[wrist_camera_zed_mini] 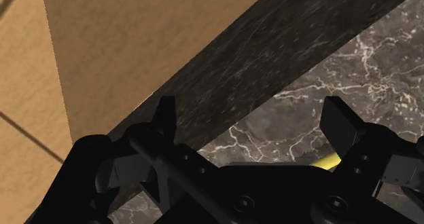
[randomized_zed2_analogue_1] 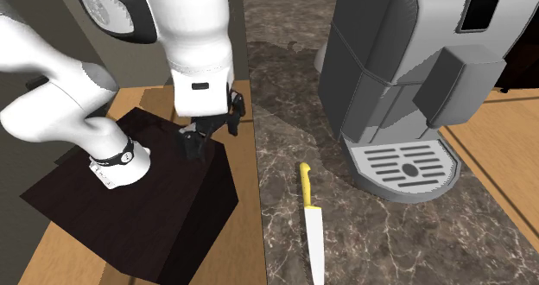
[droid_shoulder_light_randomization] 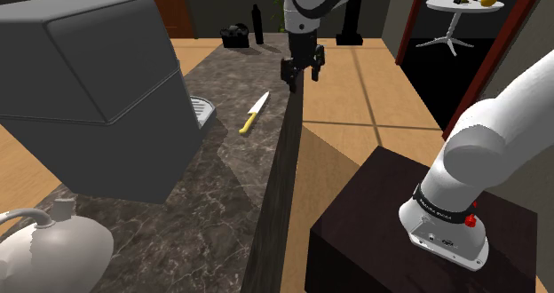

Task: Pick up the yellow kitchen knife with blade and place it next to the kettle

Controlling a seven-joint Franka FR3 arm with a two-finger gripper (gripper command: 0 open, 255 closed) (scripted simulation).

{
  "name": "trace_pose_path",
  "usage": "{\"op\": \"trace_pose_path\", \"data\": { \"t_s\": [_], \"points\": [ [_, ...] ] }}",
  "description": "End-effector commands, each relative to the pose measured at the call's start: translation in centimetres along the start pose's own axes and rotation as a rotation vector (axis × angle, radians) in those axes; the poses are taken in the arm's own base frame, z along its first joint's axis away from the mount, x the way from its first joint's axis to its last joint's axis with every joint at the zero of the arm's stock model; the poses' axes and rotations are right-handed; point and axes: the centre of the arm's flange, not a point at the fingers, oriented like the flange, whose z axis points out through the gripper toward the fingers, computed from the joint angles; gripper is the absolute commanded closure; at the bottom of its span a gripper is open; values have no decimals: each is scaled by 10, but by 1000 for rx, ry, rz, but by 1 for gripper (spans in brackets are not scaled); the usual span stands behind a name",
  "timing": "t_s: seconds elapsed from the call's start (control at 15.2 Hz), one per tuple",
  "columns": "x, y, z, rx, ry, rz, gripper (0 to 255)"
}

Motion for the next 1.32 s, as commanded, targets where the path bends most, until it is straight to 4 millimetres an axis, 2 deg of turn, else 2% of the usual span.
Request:
{"op": "trace_pose_path", "data": {
  "t_s": [0.0,0.53,1.06,1.12,1.25],
  "points": [
    [20,-15,11,7,-7,52,0],
    [110,-50,58,32,-31,251,0],
    [203,-67,106,56,-56,450,0],
    [212,-68,110,58,-59,468,0],
    [211,-69,121,58,-59,468,0]
  ]
}}
